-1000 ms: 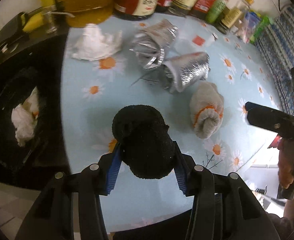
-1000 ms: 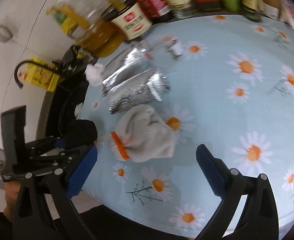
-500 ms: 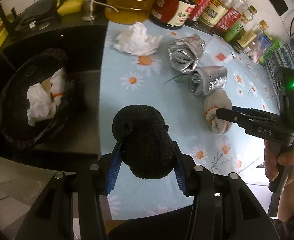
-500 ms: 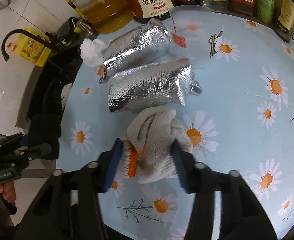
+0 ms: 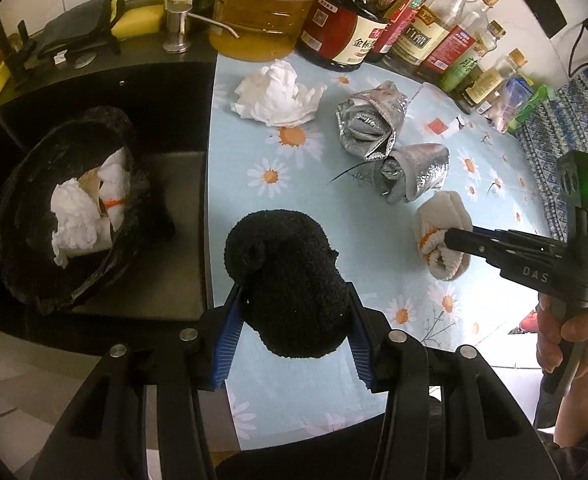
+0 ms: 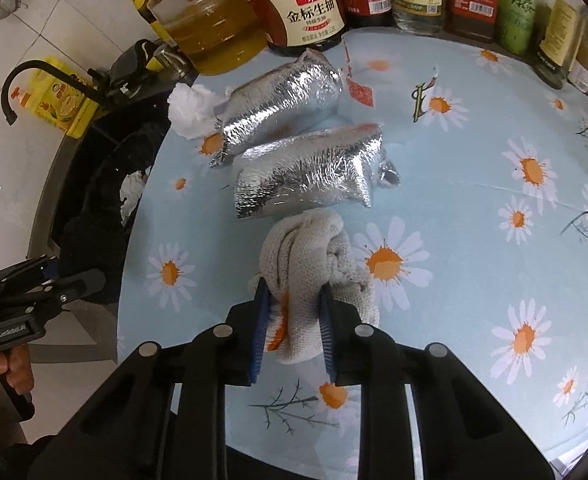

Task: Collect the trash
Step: 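Carry the black ball and white glove over the trash bin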

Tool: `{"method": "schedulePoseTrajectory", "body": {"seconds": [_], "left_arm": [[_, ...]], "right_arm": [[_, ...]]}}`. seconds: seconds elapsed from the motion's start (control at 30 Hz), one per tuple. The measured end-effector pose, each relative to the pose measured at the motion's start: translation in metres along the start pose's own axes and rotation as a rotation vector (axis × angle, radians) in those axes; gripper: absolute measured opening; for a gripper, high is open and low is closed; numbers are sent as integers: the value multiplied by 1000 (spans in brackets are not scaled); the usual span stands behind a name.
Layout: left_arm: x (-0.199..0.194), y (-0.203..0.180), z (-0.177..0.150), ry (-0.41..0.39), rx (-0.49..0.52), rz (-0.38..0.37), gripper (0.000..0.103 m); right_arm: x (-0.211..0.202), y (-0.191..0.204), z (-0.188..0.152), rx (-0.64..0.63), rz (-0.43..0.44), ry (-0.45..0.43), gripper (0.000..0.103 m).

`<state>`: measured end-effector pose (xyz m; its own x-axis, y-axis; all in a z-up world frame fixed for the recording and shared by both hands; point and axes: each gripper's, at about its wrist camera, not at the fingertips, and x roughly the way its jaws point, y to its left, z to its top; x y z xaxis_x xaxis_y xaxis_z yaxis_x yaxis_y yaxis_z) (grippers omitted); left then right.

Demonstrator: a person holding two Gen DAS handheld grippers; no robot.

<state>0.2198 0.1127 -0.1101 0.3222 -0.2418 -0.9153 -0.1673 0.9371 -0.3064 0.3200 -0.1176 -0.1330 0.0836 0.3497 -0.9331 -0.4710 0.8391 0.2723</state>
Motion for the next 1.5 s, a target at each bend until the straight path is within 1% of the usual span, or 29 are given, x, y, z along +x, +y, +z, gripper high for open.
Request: {"method": "schedulePoseTrajectory", "body": {"seconds": [0.3, 0.5, 1.07, 1.23, 1.5], "left_arm": [[-6, 17, 5, -17, 28, -35, 46], [-16, 41, 8, -35, 28, -45, 46], [-66, 149, 5, -93, 5, -13, 46], [-83, 173, 5, -120, -10, -8, 46], [-103, 210, 12, -154, -45, 12, 46]], "right_arm": [[-19, 28, -3, 15, -5, -34, 25], [-17, 67, 2, -13, 16, -38, 25], [32, 201, 21, -73, 125, -41, 25], [44, 238, 33, -106, 154, -42, 25], [61, 281, 74, -137, 196, -56, 25]]}}
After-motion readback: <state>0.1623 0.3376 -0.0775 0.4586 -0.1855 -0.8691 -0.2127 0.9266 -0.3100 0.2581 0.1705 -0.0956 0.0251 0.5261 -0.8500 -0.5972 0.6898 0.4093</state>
